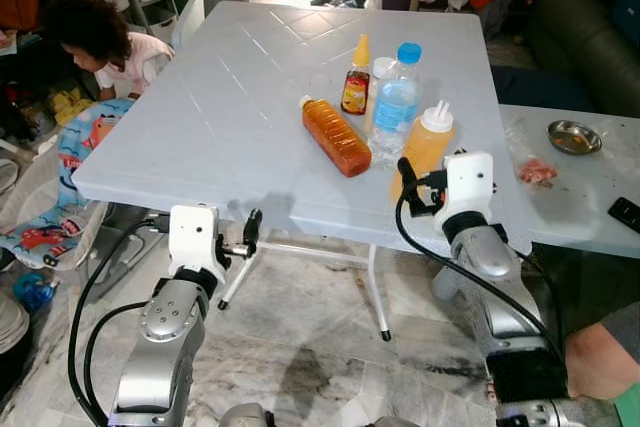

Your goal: Restocking fridge

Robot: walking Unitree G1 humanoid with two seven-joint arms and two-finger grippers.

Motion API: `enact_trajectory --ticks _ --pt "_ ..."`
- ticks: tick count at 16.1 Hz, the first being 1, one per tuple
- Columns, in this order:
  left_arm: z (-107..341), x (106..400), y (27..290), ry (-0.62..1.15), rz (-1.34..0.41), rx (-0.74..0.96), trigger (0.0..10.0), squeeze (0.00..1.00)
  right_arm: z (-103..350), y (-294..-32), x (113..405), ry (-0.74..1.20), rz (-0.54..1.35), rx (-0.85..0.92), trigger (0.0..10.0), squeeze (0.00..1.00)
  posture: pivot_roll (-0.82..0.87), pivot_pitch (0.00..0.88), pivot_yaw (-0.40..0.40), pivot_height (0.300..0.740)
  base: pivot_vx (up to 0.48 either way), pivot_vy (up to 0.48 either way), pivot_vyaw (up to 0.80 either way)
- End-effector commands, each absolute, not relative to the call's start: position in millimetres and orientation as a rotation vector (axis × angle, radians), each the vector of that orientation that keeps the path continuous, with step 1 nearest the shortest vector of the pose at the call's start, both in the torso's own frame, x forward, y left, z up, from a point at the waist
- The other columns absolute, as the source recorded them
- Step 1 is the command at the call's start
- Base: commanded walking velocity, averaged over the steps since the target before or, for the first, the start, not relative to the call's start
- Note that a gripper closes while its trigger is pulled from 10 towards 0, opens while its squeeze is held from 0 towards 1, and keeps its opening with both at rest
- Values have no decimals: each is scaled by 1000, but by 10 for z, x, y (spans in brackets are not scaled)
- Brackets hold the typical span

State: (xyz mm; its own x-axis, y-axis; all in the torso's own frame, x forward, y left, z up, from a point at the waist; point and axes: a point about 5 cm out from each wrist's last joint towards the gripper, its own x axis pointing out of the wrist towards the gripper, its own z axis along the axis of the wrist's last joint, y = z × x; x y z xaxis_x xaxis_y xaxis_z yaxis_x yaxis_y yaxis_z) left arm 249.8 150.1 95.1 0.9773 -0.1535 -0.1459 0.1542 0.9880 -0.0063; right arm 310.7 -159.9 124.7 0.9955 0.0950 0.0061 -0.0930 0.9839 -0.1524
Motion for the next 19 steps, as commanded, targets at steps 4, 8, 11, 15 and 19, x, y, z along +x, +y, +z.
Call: enact_trajectory --ticks 4,8,11,15,19 --pt "981 2504 1505 146 -164 24 10000 0 1266 -1634 3189 -23 98 -152 10000 0 26 24 23 740 0 0 0" --pt "977 2505 1506 150 -163 26 10000 0 1266 -1653 3271 -26 98 -171 10000 0 29 26 23 740 0 0 0" --pt "978 2507 1505 152 -163 27 10000 0 1283 -1657 3351 -40 100 -195 10000 0 31 30 24 740 0 0 0" --pt "975 2512 1507 154 -160 27 10000 0 1324 -1637 3450 -65 100 -218 10000 0 31 31 25 740 0 0 0" --pt "973 2520 1508 155 -153 24 10000 0 1385 -1561 3528 -101 114 -232 10000 0 33 32 21 740 0 0 0"
